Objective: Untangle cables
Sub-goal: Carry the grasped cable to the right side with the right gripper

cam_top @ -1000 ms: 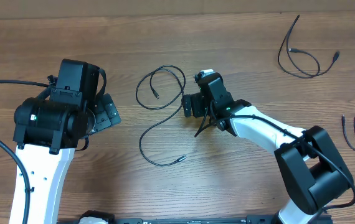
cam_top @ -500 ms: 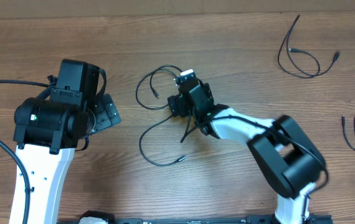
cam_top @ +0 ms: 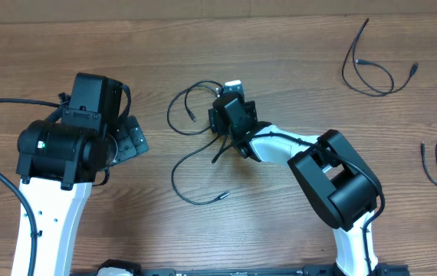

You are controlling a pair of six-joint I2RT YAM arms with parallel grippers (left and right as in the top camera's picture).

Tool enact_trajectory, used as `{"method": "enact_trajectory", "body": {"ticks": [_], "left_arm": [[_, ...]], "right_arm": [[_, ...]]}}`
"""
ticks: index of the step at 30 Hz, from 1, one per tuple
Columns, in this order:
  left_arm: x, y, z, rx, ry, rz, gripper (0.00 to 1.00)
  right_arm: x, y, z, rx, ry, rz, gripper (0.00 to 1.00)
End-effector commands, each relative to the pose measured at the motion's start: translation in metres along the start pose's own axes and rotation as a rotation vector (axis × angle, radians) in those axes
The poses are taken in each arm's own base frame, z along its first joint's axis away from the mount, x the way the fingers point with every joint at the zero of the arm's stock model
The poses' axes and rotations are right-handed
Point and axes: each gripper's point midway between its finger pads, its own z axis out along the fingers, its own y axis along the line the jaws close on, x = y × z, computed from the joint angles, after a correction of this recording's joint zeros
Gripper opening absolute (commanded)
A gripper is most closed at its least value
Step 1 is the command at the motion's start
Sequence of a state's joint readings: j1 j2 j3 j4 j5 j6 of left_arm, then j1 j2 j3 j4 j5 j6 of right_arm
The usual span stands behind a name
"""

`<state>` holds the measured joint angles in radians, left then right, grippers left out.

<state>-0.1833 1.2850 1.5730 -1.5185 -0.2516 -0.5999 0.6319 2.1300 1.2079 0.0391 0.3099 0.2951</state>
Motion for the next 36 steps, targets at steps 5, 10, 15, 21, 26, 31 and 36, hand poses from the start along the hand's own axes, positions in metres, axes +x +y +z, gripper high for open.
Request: {"method": "enact_trajectory", "body": {"ticks": [5,10,15,21,26,31,36], "left_arm": [[-0.001,0.002,-0.001,-0.010,-0.014,-0.003,1.00],[-0.001,0.002,-0.001,-0.010,-0.014,-0.003,0.99],[-0.001,0.002,-0.001,-0.010,-0.014,-0.003,1.00],[-0.001,0.002,-0.001,-0.010,-0.014,-0.003,0.99],[-0.001,0.002,-0.001,-0.010,-0.014,-0.003,1.00],[-0.001,0.002,-0.001,-0.010,-0.014,-0.003,1.00],[-0.001,0.002,-0.001,-0.010,-0.014,-0.003,1.00]], "right_arm": [[0.029,-0.005,0.008,-0.011,0.125,0.164,0.39],[0.046,-0.007,0.005,-0.008,0.198,0.152,0.04],[0.044,-0.012,-0.009,-0.005,0.235,0.157,0.04],[0.008,-0.051,-0.054,0.045,0.240,0.214,0.04],[0.002,-0.097,-0.095,0.124,0.301,0.255,0.04],[0.011,-0.157,-0.124,0.248,0.376,0.338,0.04],[0.039,-0.246,-0.158,0.484,0.483,0.459,0.04]]}}
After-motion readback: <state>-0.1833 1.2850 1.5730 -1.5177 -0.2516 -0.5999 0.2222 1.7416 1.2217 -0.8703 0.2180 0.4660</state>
